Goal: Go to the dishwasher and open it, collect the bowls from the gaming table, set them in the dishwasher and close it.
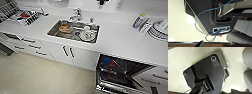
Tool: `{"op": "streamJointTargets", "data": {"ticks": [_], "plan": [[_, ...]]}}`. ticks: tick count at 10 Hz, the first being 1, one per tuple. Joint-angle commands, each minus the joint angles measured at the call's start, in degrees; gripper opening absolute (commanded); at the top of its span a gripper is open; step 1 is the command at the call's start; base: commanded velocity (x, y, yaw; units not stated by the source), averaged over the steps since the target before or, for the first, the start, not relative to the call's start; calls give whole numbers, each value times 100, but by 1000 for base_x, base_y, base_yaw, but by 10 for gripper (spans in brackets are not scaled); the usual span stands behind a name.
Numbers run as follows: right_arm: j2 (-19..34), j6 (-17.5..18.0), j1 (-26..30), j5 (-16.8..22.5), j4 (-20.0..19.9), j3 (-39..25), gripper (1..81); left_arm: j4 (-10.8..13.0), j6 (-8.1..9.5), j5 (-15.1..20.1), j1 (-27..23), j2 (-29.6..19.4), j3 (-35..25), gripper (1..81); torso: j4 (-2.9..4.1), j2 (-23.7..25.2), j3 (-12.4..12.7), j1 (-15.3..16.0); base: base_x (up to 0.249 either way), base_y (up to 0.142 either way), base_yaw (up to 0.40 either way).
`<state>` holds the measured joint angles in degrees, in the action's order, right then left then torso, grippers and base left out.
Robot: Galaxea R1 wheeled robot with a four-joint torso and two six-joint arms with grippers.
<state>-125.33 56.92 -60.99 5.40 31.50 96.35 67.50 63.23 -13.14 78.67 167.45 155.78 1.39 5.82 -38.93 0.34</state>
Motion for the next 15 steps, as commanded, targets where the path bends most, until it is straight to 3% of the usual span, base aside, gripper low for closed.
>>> {"op": "streamJointTargets", "data": {"ticks": [1,2,4,8,15], "plan": [[-468,-40,-427,-135,382,532,811,0,22,242,84,-71,22,811,0,0,0,0,0,0,0],[-565,-40,-507,-162,462,567,811,52,22,233,84,-80,22,811,0,573,2,367,0,0,0],[-821,-32,-674,-232,559,717,811,70,14,233,84,-71,22,811,0,676,2,428,0,0,0],[-1295,-40,-885,-285,647,1235,811,70,14,233,84,-53,22,811,0,1474,4,920,0,0,0],[-1374,-23,-964,-381,621,1446,811,88,-30,190,84,-79,22,811,0,2872,11,1796,0,0,0]]}}
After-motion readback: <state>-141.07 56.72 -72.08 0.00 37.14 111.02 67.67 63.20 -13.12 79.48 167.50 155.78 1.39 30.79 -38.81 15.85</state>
